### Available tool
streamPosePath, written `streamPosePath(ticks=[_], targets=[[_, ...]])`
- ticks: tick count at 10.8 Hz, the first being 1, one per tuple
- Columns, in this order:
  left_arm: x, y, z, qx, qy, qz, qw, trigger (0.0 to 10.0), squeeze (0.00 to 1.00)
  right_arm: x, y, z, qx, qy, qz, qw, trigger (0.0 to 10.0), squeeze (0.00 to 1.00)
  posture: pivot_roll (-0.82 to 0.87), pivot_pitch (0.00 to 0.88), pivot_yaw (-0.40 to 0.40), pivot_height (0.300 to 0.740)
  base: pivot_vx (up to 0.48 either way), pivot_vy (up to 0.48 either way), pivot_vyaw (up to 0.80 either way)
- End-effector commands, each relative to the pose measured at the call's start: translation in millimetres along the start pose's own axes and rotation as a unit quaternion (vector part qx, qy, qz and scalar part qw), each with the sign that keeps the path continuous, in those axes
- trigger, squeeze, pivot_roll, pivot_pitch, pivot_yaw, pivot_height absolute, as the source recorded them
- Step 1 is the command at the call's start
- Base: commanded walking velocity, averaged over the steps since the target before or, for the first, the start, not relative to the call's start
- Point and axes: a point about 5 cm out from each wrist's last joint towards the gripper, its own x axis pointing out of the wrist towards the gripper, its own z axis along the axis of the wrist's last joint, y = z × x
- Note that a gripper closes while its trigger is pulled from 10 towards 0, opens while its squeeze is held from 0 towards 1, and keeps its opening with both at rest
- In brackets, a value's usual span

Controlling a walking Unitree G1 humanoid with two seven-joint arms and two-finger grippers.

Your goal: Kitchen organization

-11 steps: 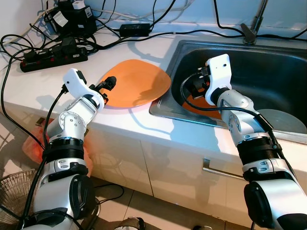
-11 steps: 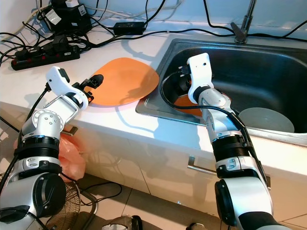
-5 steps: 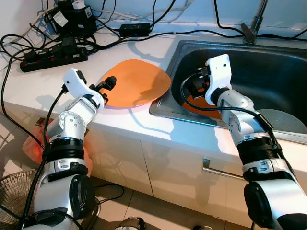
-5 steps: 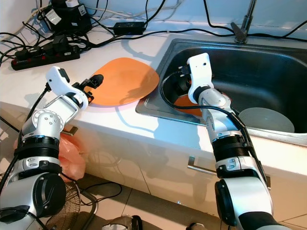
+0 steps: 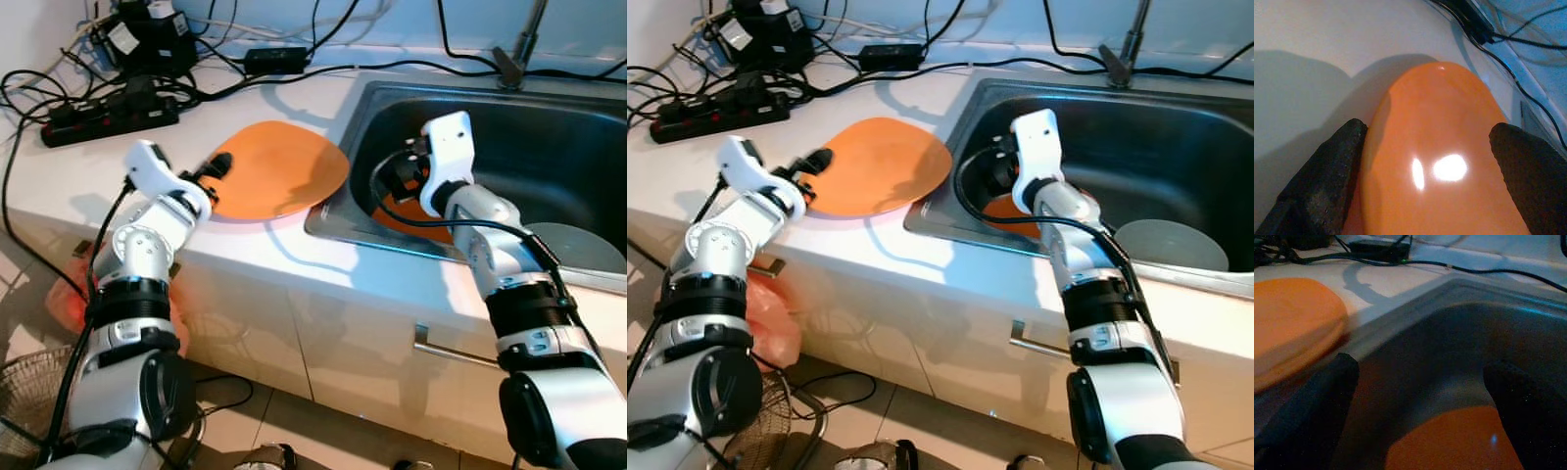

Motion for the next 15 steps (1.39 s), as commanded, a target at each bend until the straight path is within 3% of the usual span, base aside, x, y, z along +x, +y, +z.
streamPosePath(ticks=[1, 4, 7, 10, 13, 14, 15], targets=[[-0.1, 11.8, -6, -0.008, 0.010, 0.034, 0.999, 10.0, 0.00, -2.3, -1.5, 1, 0.008, -0.004, 0.000, 1.000, 10.0, 0.00, 0.08, 0.093, 0.116, 0.740, 0.000, 0.000, 0.00], [0.0, 10.6, -4, -0.007, 0.005, 0.033, 0.999, 10.0, 0.00, -2.6, -2.1, 0, 0.010, -0.002, -0.002, 1.000, 10.0, 0.00, 0.08, 0.093, 0.118, 0.740, 0.000, 0.000, 0.00], [-4.9, 13.4, 1, 0.023, -0.030, 0.053, 0.998, 10.0, 0.00, -3.2, -2.5, 0, 0.014, -0.002, -0.001, 1.000, 10.0, 0.00, 0.08, 0.093, 0.117, 0.740, 0.000, 0.000, 0.00], [-17.9, 16.9, 8, 0.092, -0.101, 0.059, 0.989, 10.0, 0.00, -4.7, -4.0, -2, 0.013, 0.002, 0.001, 1.000, 10.0, 0.00, 0.08, 0.093, 0.103, 0.740, 0.000, 0.000, 0.00], [-35.4, 1.2, 6, 0.196, -0.176, 0.034, 0.964, 10.0, 0.00, -6.2, -4.6, -1, 0.012, 0.001, 0.004, 1.000, 10.0, 0.00, 0.07, 0.088, 0.099, 0.740, 0.000, 0.000, 0.00], [-38.5, -5.0, 5, 0.247, -0.195, 0.017, 0.949, 10.0, 0.00, -7.1, -3.3, -2, 0.013, -0.001, 0.005, 1.000, 10.0, 0.00, 0.07, 0.086, 0.098, 0.740, 0.000, 0.000, 0.00], [-43.7, -18.0, -9, 0.305, -0.197, -0.025, 0.931, 10.0, 0.00, -9.3, 0.5, -1, 0.026, -0.014, 0.007, 1.000, 10.0, 0.00, 0.07, 0.084, 0.096, 0.740, 0.000, 0.000, 0.00]])
